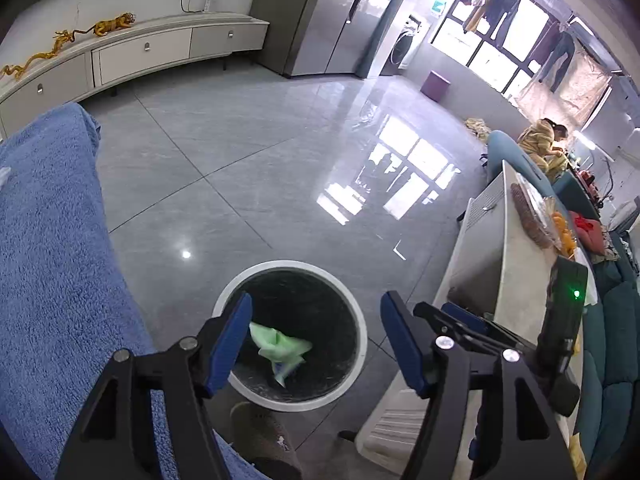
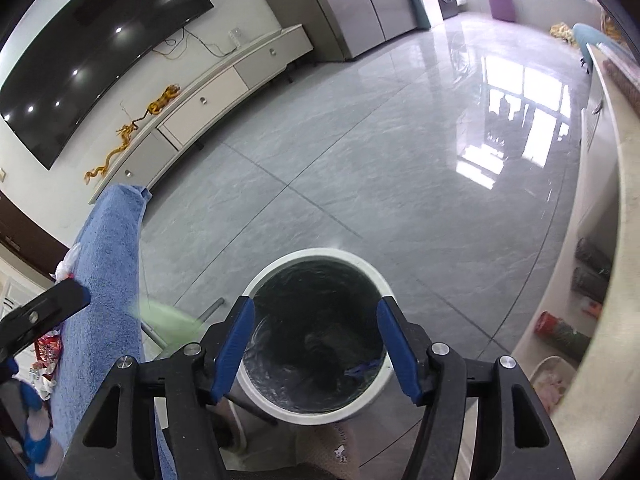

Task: Collect trash
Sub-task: 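Open the left tool over the bin to drop the green paper, then move both tools back over the trash on the rug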

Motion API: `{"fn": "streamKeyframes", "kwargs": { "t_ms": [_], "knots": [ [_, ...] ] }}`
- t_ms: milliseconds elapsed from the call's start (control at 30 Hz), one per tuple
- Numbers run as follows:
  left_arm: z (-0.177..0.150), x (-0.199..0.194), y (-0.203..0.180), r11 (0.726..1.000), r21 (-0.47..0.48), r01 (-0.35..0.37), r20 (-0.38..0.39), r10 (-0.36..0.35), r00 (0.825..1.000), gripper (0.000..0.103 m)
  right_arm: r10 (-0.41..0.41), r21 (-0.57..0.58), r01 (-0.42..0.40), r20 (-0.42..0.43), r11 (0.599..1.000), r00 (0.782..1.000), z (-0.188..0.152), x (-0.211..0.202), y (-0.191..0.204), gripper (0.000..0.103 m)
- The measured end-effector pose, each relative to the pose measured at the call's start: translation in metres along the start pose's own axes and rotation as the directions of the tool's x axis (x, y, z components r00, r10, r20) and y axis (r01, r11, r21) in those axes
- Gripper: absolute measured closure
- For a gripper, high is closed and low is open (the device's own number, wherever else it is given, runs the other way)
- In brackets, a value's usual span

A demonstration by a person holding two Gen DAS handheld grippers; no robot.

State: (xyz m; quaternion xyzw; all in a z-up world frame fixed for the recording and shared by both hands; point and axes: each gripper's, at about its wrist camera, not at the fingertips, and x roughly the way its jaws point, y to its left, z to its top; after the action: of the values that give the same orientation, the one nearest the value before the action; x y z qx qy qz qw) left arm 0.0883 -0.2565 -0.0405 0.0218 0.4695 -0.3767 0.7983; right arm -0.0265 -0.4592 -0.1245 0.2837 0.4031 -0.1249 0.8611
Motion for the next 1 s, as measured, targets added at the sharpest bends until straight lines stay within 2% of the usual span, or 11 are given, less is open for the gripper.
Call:
{"fn": "streamKeyframes", "kwargs": {
  "t_ms": [67, 200, 367, 600, 800, 900, 933, 1000],
  "knots": [
    [-0.003, -0.012, 0.000, 1.000, 0.005, -0.001, 0.035, 0.000, 0.999, 0.038, -0.004, -0.007, 0.004, 0.014, 1.000, 1.000, -0.001, -0.007, 0.005, 0.041],
    [-0.013, -0.047, 0.006, 0.999, 0.021, -0.048, 0.136, 0.045, 0.990, 0.038, 0.000, -0.036, 0.002, 0.048, 0.999, 0.999, -0.003, -0.023, 0.023, 0.041],
    [-0.027, -0.092, 0.026, 0.998, 0.023, -0.053, 0.174, 0.049, 0.984, 0.038, 0.020, -0.104, -0.010, 0.094, 0.994, 0.995, -0.008, -0.047, 0.063, 0.041],
    [-0.069, -0.171, 0.091, 0.993, -0.033, -0.114, 0.260, 0.119, 0.958, 0.038, 0.103, -0.266, -0.058, 0.159, 0.962, 0.982, -0.021, -0.085, 0.149, 0.041],
    [-0.112, -0.236, 0.164, 0.964, -0.150, -0.218, 0.315, 0.256, 0.914, 0.038, 0.210, -0.403, -0.139, 0.136, 0.905, 0.968, -0.039, -0.097, 0.231, 0.041],
    [-0.134, -0.266, 0.206, 0.935, -0.229, -0.271, 0.331, 0.336, 0.882, 0.038, 0.250, -0.444, -0.178, 0.109, 0.878, 0.962, -0.044, -0.095, 0.259, 0.041],
    [-0.142, -0.278, 0.222, 0.919, -0.257, -0.298, 0.334, 0.374, 0.865, 0.038, 0.257, -0.454, -0.185, 0.100, 0.872, 0.961, -0.046, -0.094, 0.267, 0.041],
    [-0.155, -0.290, 0.245, 0.893, -0.299, -0.335, 0.325, 0.426, 0.845, 0.038, 0.269, -0.481, -0.201, 0.076, 0.853, 0.960, -0.051, -0.090, 0.284, 0.041]
  ]
}}
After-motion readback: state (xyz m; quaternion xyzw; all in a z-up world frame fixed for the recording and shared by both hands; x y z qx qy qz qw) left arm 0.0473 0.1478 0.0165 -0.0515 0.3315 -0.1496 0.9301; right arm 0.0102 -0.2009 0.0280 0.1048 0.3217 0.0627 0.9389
